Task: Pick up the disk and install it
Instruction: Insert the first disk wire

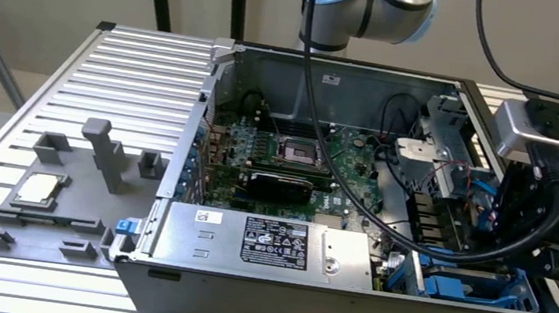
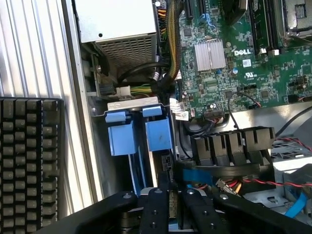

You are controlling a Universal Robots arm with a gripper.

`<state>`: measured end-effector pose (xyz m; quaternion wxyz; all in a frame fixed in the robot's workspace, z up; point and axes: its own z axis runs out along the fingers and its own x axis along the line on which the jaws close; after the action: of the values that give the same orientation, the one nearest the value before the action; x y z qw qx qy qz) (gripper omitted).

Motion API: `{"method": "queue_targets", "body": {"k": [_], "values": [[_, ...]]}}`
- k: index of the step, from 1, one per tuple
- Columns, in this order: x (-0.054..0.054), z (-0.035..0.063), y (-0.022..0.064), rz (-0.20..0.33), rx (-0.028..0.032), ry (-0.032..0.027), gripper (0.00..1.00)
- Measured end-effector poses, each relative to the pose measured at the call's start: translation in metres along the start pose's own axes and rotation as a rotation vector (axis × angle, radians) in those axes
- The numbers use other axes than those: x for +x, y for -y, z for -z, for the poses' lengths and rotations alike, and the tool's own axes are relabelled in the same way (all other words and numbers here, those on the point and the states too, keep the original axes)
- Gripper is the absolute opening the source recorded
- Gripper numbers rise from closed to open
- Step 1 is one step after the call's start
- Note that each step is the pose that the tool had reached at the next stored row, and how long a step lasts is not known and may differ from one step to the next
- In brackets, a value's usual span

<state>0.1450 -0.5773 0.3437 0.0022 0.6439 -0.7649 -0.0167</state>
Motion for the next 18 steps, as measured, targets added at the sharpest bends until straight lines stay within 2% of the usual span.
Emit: {"method": "queue_targets", "body": {"k": [1,6,10,15,18], "values": [[-0.0005,0.0,0.0,0.0,0.0006,-0.0021,0.16],[-0.0034,0.0,-0.0005,0.0,0.0054,-0.0029,0.16],[-0.0043,-0.0002,-0.0006,0.003,0.0133,-0.0043,0.16],[-0.0043,-0.0002,-0.0007,0.01,0.0163,-0.015,0.16],[-0.0043,-0.0003,-0.0013,0.015,0.0176,-0.0163,0.16]]}}
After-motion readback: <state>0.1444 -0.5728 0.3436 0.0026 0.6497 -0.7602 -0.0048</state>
